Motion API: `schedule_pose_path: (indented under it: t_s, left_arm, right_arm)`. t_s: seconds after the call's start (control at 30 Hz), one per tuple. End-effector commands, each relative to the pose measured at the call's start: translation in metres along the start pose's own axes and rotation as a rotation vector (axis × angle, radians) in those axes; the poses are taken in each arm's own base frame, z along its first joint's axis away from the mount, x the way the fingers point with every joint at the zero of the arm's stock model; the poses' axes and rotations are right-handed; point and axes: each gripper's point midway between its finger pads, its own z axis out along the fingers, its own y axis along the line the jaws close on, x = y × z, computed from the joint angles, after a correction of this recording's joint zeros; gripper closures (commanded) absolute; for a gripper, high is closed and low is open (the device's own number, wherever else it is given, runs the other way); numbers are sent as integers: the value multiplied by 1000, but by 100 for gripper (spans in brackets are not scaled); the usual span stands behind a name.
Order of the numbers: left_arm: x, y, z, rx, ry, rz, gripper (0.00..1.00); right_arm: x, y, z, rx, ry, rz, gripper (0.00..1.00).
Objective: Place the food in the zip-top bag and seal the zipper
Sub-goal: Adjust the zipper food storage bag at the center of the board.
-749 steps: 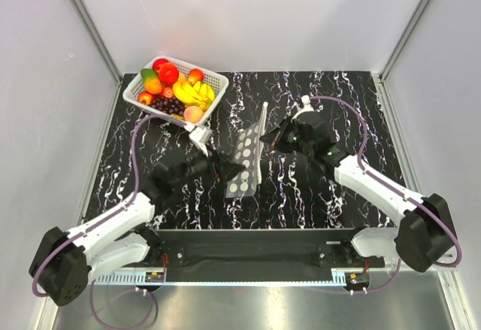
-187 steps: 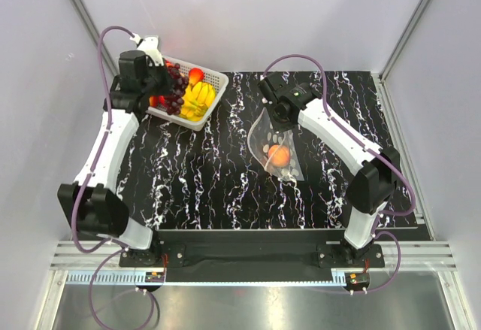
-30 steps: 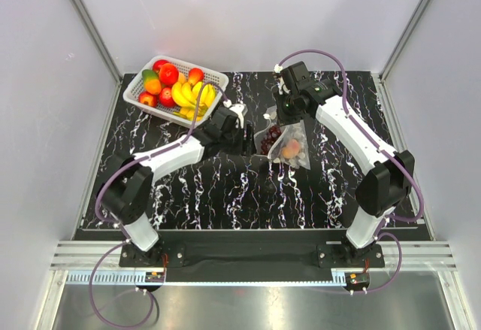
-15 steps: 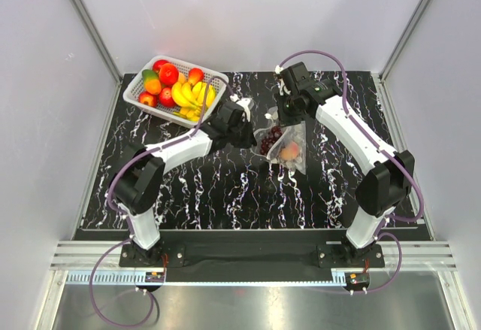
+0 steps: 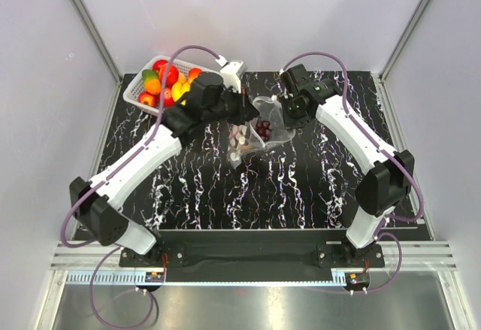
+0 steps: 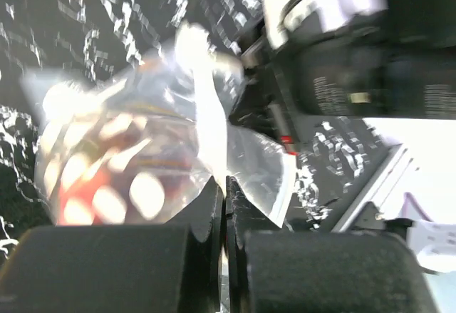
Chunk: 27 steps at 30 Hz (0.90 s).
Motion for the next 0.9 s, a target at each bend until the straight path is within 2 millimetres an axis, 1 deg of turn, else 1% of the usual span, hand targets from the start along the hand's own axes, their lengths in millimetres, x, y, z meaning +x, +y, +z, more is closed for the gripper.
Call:
schedule_pose_path:
  t_s: [0.0,0.07,0.1,0.13,0.17,0.2,0.23,0.27,0.3,0.37,0.4,0.43,0.47,0.53,0.57,0.6,0.67,0.77,0.83,0.87]
  left_arm:
    - [2,10,-1,22,13,-16,100]
    - [13,28,5,-13,45,-34,100]
    - [19,34,8,-25,59,-40,100]
    - [24,40,13,-37,76,-51,100]
    - [25,42,14,-39,83,-59,100]
    - [27,39,13,-32,99,-66,100]
    - [16,29,9,-12,74,-57,100]
    - [12,17,7,11,62,-45,100]
    - [7,8,5,31,43,-39,100]
    - [5,-5,5,64,40,-32,100]
    - [6,-7,9,73,39,-42,100]
    - [11,-5,13,73,50,-50,100]
    - [24,2,24,65,82,-65,100]
    - [38,3,36,78,101,-79,100]
    - [51,8,41,65,123,-90,100]
    - [52,9,47,68,111,-98,100]
    - [58,13,51,61,107,-108,100]
    - [63,24,52,15,100,-105,100]
    - [64,27,50,5,98,-101,100]
    - [63,28,50,-3,93,-100,100]
  right_arm:
    - [-12,-8,-31,31,-42,22,100]
    - [-17,-7,-52,14,-73,42,100]
    - [-23,-4,-67,-13,-106,54,100]
    - [-24,-1,-73,-30,-110,66,100]
    - [-21,2,-76,-44,-100,64,100]
    - [-19,2,-76,-41,-99,62,100]
    - [-18,1,-71,-33,-95,55,100]
    - [-20,-4,-66,-4,-104,46,100]
    - [-14,-8,-55,22,-73,45,100]
    - [-11,-12,-50,51,-59,44,100]
    - [-10,-13,-50,53,-61,47,100]
    - [-12,-13,-51,55,-73,52,100]
    - [-14,-17,-52,76,-84,56,100]
    - [-15,-24,-55,111,-95,65,100]
    - [-15,-25,-55,121,-90,63,100]
    - [-16,-26,-54,126,-87,63,100]
    - [-15,-24,-51,122,-72,67,100]
    - [-14,-18,-40,102,-50,67,100]
    - [-13,-18,-34,109,-43,66,100]
    - [-9,-18,-30,114,-29,64,95]
